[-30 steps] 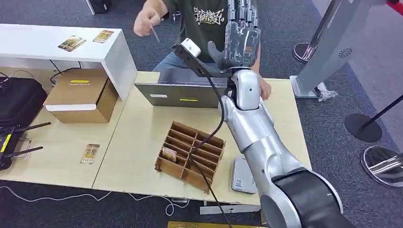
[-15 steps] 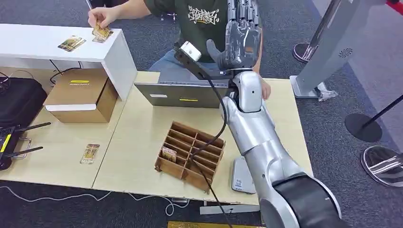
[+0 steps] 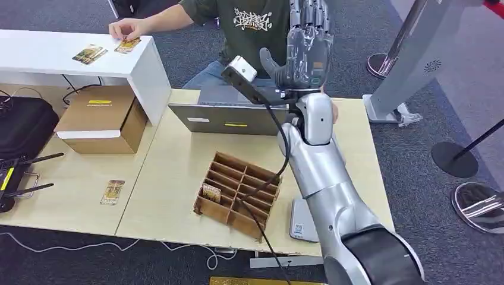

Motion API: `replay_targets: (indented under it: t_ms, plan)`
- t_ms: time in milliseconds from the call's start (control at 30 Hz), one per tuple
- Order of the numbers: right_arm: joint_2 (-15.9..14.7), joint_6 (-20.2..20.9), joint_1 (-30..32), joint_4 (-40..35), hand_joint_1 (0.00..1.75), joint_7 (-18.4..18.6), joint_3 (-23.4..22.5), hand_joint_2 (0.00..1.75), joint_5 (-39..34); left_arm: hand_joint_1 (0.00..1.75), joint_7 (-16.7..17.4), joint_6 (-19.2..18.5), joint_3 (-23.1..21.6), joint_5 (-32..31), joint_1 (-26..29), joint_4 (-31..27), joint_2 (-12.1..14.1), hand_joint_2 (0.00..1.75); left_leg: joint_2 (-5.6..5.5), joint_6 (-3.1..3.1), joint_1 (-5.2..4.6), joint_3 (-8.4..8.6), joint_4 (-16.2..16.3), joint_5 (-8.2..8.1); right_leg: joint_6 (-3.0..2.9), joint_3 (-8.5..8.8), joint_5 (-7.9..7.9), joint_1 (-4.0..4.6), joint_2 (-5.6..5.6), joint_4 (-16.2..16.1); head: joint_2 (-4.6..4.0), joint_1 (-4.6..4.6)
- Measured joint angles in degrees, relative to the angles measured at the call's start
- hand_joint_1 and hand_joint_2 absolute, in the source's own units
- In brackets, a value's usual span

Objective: Pass the card to the sensor for recognition and then transmit it.

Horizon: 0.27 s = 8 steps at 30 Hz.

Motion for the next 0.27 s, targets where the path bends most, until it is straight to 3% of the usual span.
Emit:
replay_targets:
  t_ms: [100, 267]
  plan:
    - [0.0, 0.0, 5.5, -6.3, 0.0, -5.0, -0.8, 1.75, -0.6, 0.0, -0.7, 0.3, 0.1, 0.5, 0.6, 0.0, 0.0, 0.0, -0.02, 0.0, 0.0, 0.01, 0.0, -0.03, -0.04, -0.01, -0.05, 0.0, -0.03, 0.0, 0.0, 0.02]
    - [0.0, 0.0, 21.1, -24.2, 0.0, -17.7, -3.5, 1.75, -4.0, 0.0, -1.1, 2.5, 0.6, 1.6, 1.8, 0.0, 0.3, 0.0, -0.14, -0.07, 0.0, -0.01, 0.0, -0.16, -0.01, 0.01, -0.17, 0.0, -0.14, 0.0, 0.0, 0.02]
